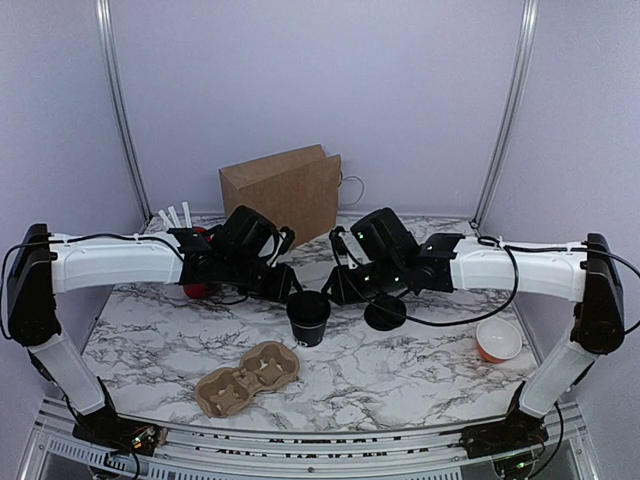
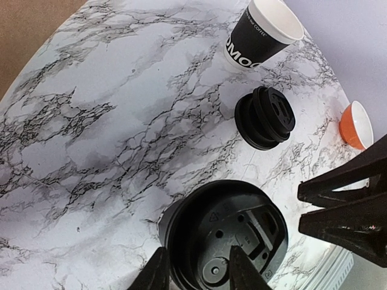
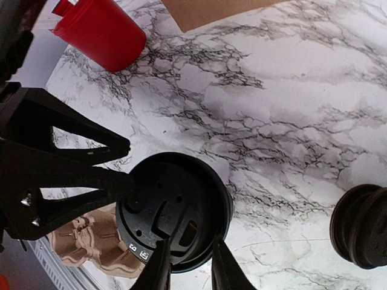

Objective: Pack the takeout coffee

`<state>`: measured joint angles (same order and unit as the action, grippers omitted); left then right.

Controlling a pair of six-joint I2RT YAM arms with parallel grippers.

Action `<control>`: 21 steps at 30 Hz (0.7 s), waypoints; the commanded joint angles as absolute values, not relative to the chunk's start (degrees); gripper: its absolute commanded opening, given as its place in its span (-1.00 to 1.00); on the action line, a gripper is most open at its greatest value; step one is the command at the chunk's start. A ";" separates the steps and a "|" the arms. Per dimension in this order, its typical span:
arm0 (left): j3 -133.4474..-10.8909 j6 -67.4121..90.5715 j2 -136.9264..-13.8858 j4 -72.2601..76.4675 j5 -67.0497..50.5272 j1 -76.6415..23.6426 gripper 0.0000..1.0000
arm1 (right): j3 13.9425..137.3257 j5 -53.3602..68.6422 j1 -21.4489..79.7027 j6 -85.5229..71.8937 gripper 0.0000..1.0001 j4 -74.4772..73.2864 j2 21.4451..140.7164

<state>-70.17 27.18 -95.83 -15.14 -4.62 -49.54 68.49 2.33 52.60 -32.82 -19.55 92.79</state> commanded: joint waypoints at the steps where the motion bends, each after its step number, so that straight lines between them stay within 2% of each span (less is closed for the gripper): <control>1: -71.45 26.52 -95.06 -18.02 -3.72 -49.23 -0.32 | 74.79 5.31 51.93 -24.14 -0.51 -23.27 93.43; 6: -69.37 28.83 -93.36 -18.01 -4.97 -49.82 -0.33 | 78.90 9.39 50.72 -16.81 -0.43 -26.06 96.25; 21: -65.17 35.08 -90.65 -16.10 -1.81 -52.90 -0.34 | 83.99 10.46 49.97 -8.47 -0.42 -30.34 102.19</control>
